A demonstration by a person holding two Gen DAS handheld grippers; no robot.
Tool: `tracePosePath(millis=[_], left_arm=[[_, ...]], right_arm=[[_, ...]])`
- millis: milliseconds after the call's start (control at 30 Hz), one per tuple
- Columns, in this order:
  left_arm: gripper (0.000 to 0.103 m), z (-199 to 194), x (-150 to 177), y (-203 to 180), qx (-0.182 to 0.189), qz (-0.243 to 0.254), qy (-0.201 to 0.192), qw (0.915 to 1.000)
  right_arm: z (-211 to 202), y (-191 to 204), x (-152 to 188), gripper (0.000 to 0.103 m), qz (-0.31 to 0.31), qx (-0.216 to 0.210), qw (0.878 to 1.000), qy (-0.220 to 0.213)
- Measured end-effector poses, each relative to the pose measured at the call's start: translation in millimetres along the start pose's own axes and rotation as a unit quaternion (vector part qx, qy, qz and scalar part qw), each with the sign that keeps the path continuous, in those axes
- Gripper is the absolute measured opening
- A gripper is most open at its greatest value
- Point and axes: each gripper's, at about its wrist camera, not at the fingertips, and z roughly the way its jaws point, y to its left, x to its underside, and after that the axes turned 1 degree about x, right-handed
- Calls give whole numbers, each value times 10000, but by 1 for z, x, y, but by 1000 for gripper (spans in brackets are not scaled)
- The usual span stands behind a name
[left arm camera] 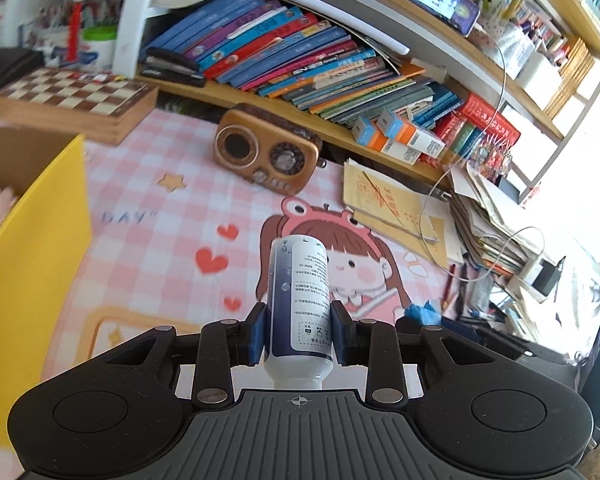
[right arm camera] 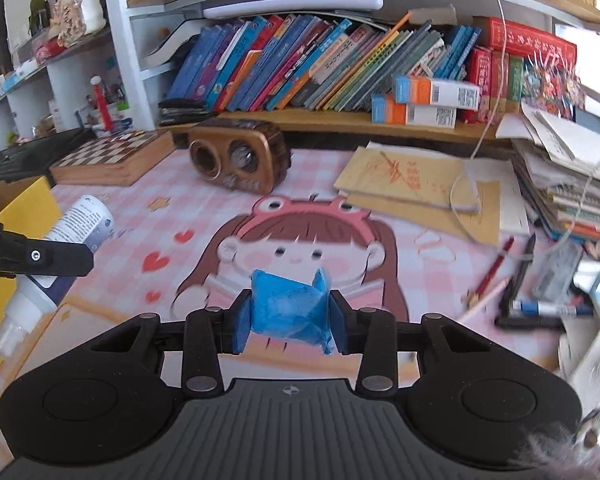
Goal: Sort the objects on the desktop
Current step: 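Carry the bottle in the left tool and blue bag in the right tool toward the yellow box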
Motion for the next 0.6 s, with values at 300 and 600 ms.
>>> tracePosePath(millis=[300,600], left_arm=[[31,-51,36,13,278,-86,5,9996],[31,-101,69,41,442,-18,18,9990]], right_arm=[[-54,34,33,36,100,-26,9998,148],[-91,91,63,36,7,-45,9997,260]])
